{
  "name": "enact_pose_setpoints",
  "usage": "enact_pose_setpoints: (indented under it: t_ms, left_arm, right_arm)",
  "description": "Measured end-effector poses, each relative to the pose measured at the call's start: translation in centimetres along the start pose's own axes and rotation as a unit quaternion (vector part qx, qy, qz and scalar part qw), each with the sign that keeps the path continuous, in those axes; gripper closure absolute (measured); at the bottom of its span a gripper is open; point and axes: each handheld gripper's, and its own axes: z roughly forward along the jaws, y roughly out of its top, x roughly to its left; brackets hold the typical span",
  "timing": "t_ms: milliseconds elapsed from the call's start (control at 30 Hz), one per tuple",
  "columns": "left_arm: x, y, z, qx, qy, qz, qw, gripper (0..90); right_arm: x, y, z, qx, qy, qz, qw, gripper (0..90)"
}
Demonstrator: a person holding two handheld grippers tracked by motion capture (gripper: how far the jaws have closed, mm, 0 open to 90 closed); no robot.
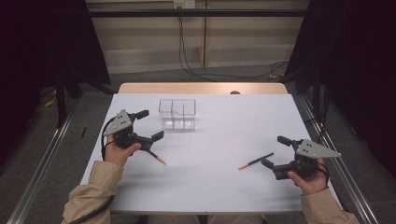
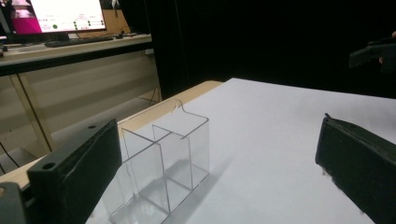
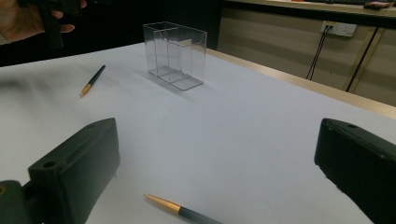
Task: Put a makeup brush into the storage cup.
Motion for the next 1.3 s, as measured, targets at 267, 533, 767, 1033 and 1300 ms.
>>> enact_pose_setpoints:
  t_ms: [267,533,767,1033,1300]
  left_arm:
    - [0.4,-0.1,0.5,0.040,-0.023,-0.005,0.9989,0.2]
    - [0.5,-0.6,1.2,0.089,-0.038,-0.006,0.9953,0.2]
    - [0.7,-0.4,1.6,0.147,-0.062,0.003,0.9871,0.4]
    - [0.7,-0.5,2.2,0.227,-0.085,0.018,0.9699,0.4]
    - [1.0,-0.7,2.7,0.284,-0.098,0.024,0.9535,0.4]
  right_arm:
    - [-0.1,-0.1,0.0,0.000,-0.001,0.002,1.0000,0.0]
    - [-0.1,-0.1,0.1,0.003,0.002,0.001,1.0000,0.0]
    - [-0.1,-0.2,0.1,0.004,0.006,0.002,1.0000,0.0]
    - [-0.1,-0.2,0.2,0.003,0.008,0.002,1.0000,0.0]
    - [-0.1,-0.2,0.2,0.002,0.010,0.001,1.0000,0.0]
